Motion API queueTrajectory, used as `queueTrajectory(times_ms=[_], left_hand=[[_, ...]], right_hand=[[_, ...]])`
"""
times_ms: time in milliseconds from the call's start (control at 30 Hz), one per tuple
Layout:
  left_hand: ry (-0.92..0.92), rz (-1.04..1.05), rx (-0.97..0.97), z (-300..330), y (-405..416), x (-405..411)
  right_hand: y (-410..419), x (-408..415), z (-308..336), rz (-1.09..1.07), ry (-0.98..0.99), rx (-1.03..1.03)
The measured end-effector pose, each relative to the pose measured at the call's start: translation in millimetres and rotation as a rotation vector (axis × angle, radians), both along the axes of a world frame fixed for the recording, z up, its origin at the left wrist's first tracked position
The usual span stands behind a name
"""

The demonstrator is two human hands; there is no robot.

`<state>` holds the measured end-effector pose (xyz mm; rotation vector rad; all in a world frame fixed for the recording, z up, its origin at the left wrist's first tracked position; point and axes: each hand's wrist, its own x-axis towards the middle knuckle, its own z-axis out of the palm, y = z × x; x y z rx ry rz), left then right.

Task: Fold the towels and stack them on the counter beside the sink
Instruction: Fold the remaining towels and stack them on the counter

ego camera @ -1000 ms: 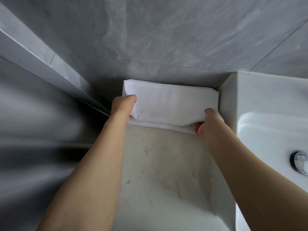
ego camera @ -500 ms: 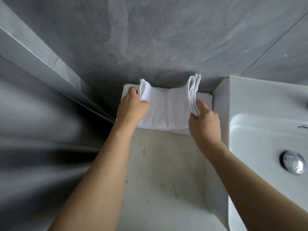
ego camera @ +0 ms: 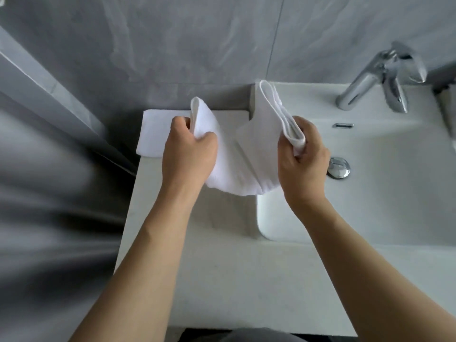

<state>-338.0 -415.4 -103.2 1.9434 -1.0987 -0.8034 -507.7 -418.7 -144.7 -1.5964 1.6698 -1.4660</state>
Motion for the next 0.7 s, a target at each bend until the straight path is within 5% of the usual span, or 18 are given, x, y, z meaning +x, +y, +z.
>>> queueTrajectory(times_ms=[167,700], left_hand=[[-0.003,-0.060,-0.043,8,35,-91],[0.338,-0.235,-0.036,-1,29,-344]], right_hand=[[35,-82,5,-0.049,-0.191,0.006],[56,-342,26,-0.389,-0.298,-0.077]])
